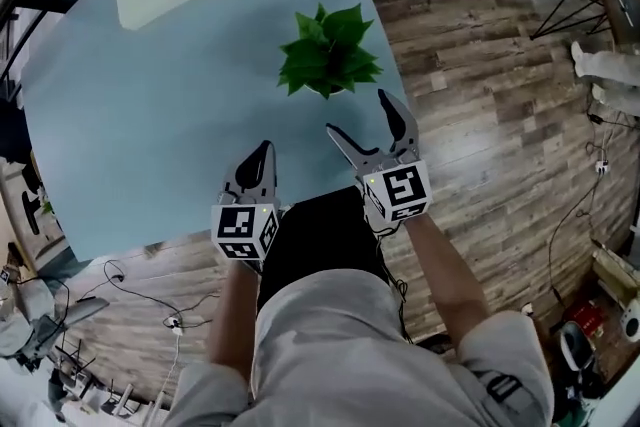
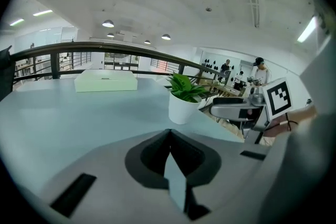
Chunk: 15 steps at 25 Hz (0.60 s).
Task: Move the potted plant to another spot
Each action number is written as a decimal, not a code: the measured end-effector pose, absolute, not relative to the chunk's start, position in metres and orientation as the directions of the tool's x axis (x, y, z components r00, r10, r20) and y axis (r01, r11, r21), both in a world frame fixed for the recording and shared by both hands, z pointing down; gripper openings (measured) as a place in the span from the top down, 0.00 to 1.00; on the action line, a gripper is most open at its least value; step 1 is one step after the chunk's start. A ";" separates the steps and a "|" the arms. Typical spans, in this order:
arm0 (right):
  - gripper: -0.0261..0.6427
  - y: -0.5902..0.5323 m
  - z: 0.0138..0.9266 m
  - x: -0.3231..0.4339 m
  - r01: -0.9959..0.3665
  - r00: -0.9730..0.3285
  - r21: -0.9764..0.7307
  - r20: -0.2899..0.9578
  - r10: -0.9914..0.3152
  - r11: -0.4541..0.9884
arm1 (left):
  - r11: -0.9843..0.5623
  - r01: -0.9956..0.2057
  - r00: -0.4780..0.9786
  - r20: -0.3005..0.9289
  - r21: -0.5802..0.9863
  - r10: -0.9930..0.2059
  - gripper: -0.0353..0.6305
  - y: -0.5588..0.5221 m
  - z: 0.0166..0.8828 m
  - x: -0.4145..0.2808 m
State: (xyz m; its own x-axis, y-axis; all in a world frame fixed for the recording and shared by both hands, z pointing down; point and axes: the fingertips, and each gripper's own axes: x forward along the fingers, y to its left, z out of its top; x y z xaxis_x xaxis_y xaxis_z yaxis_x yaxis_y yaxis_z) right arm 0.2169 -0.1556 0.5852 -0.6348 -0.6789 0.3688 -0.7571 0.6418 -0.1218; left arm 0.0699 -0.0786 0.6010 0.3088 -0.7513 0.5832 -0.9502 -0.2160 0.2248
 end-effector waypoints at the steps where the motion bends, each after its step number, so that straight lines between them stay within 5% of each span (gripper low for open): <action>1: 0.30 -0.161 0.589 0.213 -0.749 -0.644 -0.126 0.370 -0.670 0.650 | -0.202 -0.953 0.299 0.588 0.226 -0.752 0.93 -0.081 0.604 0.069; 15: 0.18 -0.224 0.617 0.172 -0.701 -0.694 -0.133 0.355 -0.626 0.701 | -0.110 -0.964 0.241 0.627 0.241 -0.740 0.93 -0.097 0.621 0.060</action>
State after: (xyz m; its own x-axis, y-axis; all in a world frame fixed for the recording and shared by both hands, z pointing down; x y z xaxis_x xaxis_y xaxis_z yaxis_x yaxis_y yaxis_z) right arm 0.1716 -0.2238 0.6169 -0.6939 -0.6262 0.3554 -0.7008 0.7008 -0.1335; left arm 0.0600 -0.0975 0.6215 0.2407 -0.7405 0.6275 -0.9644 -0.1096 0.2406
